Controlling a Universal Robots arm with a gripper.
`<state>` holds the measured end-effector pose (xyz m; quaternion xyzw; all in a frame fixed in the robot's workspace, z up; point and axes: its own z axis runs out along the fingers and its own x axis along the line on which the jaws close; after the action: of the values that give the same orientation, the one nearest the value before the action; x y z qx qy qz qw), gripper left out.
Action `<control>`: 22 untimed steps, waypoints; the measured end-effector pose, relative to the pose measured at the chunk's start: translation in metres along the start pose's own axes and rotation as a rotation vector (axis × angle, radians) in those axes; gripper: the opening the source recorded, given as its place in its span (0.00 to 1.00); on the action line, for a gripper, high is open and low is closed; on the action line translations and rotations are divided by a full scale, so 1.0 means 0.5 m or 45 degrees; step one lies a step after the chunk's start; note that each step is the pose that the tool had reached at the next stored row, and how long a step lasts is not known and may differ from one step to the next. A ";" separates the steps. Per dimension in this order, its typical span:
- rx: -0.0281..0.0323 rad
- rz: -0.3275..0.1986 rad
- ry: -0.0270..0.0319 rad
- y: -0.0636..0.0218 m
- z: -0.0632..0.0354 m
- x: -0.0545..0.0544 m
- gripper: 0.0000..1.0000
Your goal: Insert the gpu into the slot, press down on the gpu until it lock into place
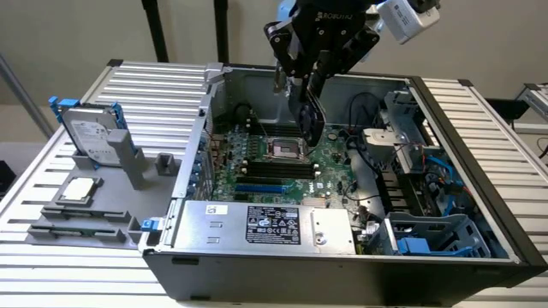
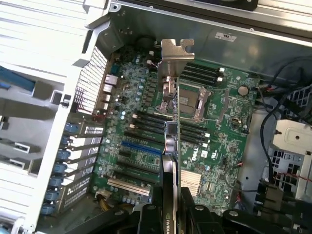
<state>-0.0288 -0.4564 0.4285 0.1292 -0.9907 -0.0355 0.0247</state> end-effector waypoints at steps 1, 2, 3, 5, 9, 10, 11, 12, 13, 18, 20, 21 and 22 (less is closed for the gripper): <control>0.0010 -0.023 0.0018 0.000 0.000 0.000 0.26; 0.0018 -0.046 0.0035 0.000 0.000 0.000 0.26; 0.0027 -0.069 0.0053 0.000 0.000 0.000 0.26; 0.0048 -0.117 0.0091 0.000 0.000 0.000 0.26; 0.0084 -0.208 0.0161 0.000 0.000 0.000 0.26; 0.0092 -0.231 0.0177 0.000 0.000 0.000 0.26; 0.0102 -0.254 0.0196 0.000 0.000 0.000 0.26; 0.0112 -0.278 0.0214 0.000 0.000 0.000 0.26; 0.0121 -0.300 0.0231 0.000 0.000 0.000 0.26; 0.0171 -0.417 0.0314 0.000 0.000 0.000 0.26; 0.0191 -0.463 0.0344 0.000 0.000 0.000 0.26; 0.0201 -0.485 0.0358 0.000 0.000 0.000 0.26; 0.0212 -0.509 0.0373 0.000 0.000 0.000 0.26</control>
<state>-0.0288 -0.4564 0.4285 0.3240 -0.9451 -0.0296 0.0305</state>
